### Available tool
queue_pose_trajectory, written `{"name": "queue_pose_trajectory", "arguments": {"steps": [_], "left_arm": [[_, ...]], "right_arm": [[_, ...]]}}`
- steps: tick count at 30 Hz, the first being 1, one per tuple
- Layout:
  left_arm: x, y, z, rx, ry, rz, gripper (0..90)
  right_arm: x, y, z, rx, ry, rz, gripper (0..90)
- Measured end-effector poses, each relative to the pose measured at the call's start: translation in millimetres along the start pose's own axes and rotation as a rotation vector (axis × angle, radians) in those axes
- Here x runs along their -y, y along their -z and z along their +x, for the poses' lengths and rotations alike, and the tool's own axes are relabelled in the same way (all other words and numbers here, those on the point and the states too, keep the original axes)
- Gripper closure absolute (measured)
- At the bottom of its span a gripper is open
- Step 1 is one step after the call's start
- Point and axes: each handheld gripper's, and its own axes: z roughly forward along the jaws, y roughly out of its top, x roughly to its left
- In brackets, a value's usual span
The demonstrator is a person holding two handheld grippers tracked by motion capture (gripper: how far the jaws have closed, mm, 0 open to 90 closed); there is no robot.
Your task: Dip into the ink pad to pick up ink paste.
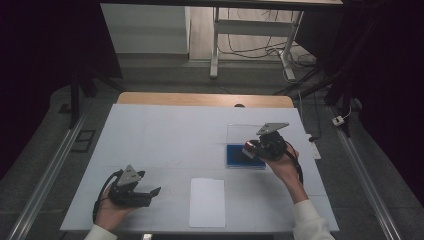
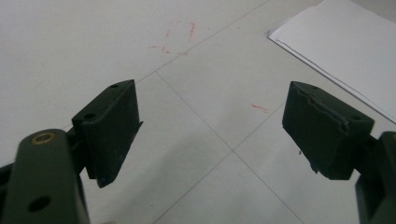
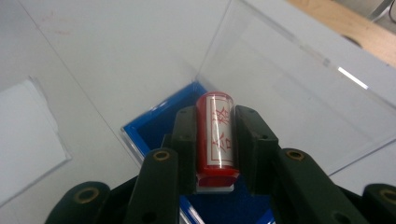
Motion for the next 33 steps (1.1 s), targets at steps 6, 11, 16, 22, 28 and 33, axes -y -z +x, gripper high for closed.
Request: {"name": "queue_pose_trajectory", "arguments": {"steps": [6,11,16,22,28,33], "left_arm": [[-0.6,0.3,-1.2,-0.002,-0.003,0.002,19.1],[-0.4,0.5,-1.1,-0.002,-0.003,0.001,19.1],[-0.2,0.6,-0.9,-0.002,-0.006,0.001,19.1],[-0.1,0.4,-0.7,-0.003,-0.007,0.003,19.1],[0.2,0.4,-0.7,-0.003,-0.008,0.004,19.1],[0.4,1.0,-1.4,-0.004,-0.008,0.005,19.1]], "right_arm": [[0.8,-7.5,-1.3,-0.005,-0.005,0.014,69.7],[0.6,-12.1,-2.0,0.000,0.003,0.029,69.7],[1.0,-15.5,-3.2,-0.008,0.006,0.042,69.7],[0.2,-21.4,-0.4,0.004,0.014,0.071,69.8],[1.5,-23.8,-2.0,0.001,-0.004,0.073,69.8],[1.1,-23.8,-1.8,0.003,-0.009,0.088,69.8]]}}
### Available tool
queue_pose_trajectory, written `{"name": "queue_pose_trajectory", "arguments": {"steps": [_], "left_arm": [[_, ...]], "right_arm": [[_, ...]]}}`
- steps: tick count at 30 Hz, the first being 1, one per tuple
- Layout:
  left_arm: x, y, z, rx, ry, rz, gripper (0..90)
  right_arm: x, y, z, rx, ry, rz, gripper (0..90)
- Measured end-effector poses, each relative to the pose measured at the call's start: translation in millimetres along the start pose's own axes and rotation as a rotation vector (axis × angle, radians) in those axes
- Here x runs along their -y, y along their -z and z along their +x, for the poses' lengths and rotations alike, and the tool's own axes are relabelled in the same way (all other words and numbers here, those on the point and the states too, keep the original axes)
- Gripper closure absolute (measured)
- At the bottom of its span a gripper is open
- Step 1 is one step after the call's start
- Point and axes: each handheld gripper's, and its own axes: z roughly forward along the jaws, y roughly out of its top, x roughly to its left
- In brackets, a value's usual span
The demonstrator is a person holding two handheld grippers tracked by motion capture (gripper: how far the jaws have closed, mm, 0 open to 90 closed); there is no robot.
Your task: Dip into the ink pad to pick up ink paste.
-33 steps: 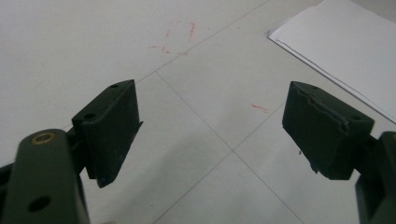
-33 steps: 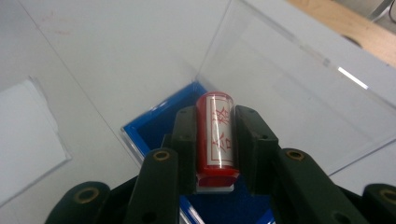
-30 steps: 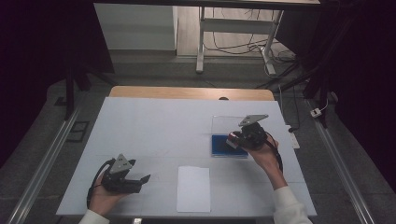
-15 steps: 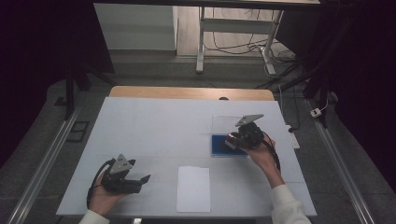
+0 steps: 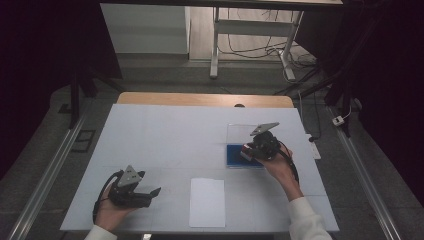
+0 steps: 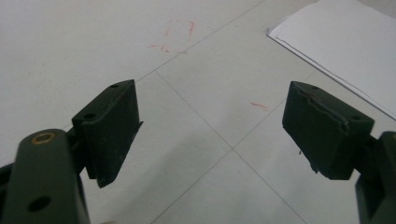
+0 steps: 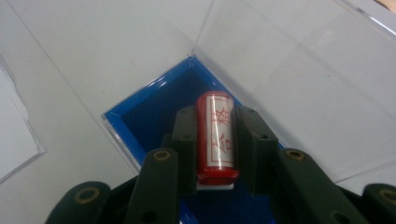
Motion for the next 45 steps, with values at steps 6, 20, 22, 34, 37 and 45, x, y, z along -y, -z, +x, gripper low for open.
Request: {"name": "queue_pose_trajectory", "arguments": {"steps": [6,20,22,34,37,45], "left_arm": [[0.7,0.3,-0.1,-0.004,0.001,0.004,19.1],[3.4,2.8,-1.0,-0.009,0.007,0.002,19.1],[3.5,2.9,-0.7,-0.010,0.009,0.003,19.1],[3.7,2.8,-0.3,-0.011,0.007,0.003,19.1],[4.0,2.6,-0.1,-0.012,0.008,0.005,19.1],[3.9,2.1,0.5,-0.013,0.006,0.008,19.1]], "right_arm": [[-2.0,-0.4,1.3,0.010,0.014,0.023,70.0],[-6.5,-5.9,6.9,0.044,0.040,0.090,70.6],[-5.1,-5.8,5.6,0.033,0.025,0.079,70.6],[-2.6,-5.9,12.4,0.074,0.061,0.071,70.7],[-2.5,-5.7,12.8,0.076,0.063,0.072,70.7],[-2.0,-5.9,12.5,0.073,0.061,0.066,70.6]]}}
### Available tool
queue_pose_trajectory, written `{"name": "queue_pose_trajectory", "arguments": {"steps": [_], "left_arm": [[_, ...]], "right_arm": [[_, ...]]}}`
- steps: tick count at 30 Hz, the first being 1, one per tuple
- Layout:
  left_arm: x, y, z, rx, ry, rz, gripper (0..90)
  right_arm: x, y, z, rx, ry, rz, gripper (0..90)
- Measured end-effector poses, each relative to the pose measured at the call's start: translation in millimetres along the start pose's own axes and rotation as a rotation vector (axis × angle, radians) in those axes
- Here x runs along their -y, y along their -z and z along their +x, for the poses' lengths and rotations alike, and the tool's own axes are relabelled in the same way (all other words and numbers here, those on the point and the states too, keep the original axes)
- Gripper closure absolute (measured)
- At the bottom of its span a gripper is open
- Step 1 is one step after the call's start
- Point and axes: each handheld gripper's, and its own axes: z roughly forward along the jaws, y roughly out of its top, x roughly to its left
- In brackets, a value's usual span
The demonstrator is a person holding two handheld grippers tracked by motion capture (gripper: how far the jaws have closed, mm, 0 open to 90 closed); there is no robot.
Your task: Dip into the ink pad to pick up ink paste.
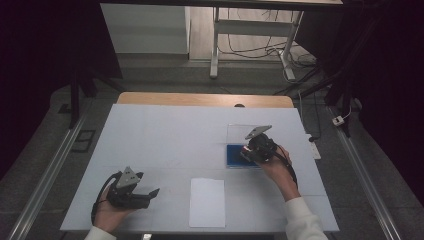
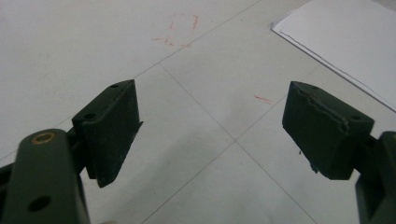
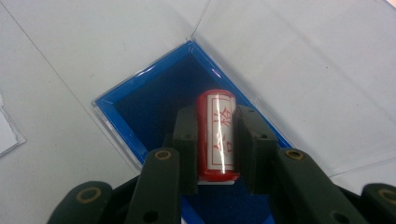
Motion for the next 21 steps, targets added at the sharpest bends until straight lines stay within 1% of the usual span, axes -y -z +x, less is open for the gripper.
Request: {"name": "queue_pose_trajectory", "arguments": {"steps": [1,3,5,7,8,9,12,13,14,15,17,18,19,21], "left_arm": [[0.0,0.0,0.4,0.000,0.001,-0.001,19.2],[0.0,0.6,1.3,0.000,0.004,-0.004,19.1],[0.1,1.4,2.5,0.001,0.008,-0.007,19.1],[0.1,1.7,3.5,-0.005,0.010,-0.008,19.2],[0.1,1.7,3.9,-0.003,0.010,-0.007,19.2],[0.1,1.6,4.0,-0.002,0.009,-0.007,19.2],[0.2,1.3,3.6,-0.005,0.007,-0.005,19.1],[0.2,1.4,3.5,-0.004,0.006,-0.006,19.1],[0.3,1.6,3.5,-0.001,0.008,-0.007,19.1],[0.4,1.9,3.7,0.000,0.007,-0.007,19.1],[0.5,2.5,3.8,-0.001,0.007,-0.009,19.1],[0.6,2.7,3.8,-0.002,0.007,-0.009,19.2],[0.7,2.7,3.9,-0.004,0.008,-0.010,19.2],[0.7,2.8,4.2,-0.004,0.009,-0.009,19.2]], "right_arm": [[0.0,0.0,-0.1,-0.001,-0.004,0.000,70.6],[0.6,0.5,-2.6,-0.017,-0.016,-0.006,70.4],[1.5,3.5,-6.4,-0.037,-0.031,-0.030,70.2],[0.9,6.7,-8.3,-0.052,-0.017,-0.027,70.0],[0.6,7.7,-7.9,-0.051,-0.017,-0.031,70.0],[0.3,9.0,-8.0,-0.049,-0.008,-0.044,69.9],[-3.6,18.5,-6.9,-0.054,-0.015,-0.082,69.9],[-5.1,22.5,-6.7,-0.057,-0.010,-0.093,69.8],[-6.3,26.9,-5.8,-0.052,-0.020,-0.106,69.8],[-7.0,30.9,-5.3,-0.046,-0.015,-0.128,69.8],[-8.3,39.0,-5.1,-0.050,-0.021,-0.154,69.9],[-9.0,42.8,-5.0,-0.050,-0.028,-0.157,69.9],[-10.0,49.0,-5.7,-0.056,-0.038,-0.184,69.9],[-10.3,51.3,-6.1,-0.057,-0.040,-0.189,69.9]]}}
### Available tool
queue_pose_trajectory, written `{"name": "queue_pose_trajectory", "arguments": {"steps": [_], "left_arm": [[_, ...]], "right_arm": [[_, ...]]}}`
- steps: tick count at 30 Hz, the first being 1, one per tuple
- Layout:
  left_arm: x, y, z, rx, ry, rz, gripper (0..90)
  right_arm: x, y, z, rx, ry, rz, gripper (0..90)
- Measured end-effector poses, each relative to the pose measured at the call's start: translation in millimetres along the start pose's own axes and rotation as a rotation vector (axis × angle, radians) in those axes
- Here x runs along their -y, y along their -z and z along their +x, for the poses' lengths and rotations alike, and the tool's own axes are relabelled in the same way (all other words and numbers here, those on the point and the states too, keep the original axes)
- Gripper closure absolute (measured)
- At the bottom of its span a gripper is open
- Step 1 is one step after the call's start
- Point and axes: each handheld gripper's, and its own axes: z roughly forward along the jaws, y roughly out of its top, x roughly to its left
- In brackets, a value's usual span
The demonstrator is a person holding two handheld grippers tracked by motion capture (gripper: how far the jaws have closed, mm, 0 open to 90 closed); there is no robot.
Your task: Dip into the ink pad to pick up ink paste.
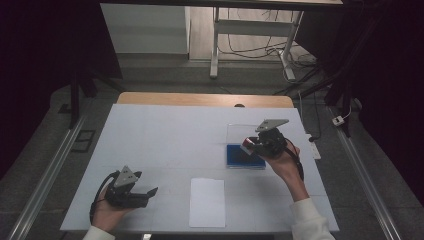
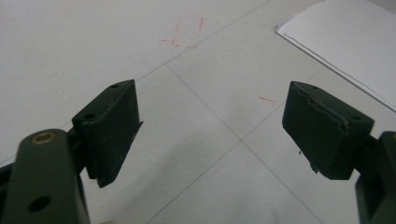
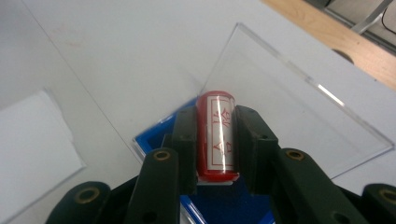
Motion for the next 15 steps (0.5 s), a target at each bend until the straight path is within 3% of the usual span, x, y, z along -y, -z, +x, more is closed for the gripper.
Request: {"name": "queue_pose_trajectory", "arguments": {"steps": [5,15], "left_arm": [[0.0,0.0,-0.1,0.000,-0.001,0.000,19.2],[0.0,-0.5,-0.2,-0.001,-0.003,0.004,19.3]], "right_arm": [[-1.9,5.6,-1.1,-0.004,-0.012,-0.012,69.9],[-0.9,-9.1,2.3,-0.010,0.002,0.036,69.9]]}}
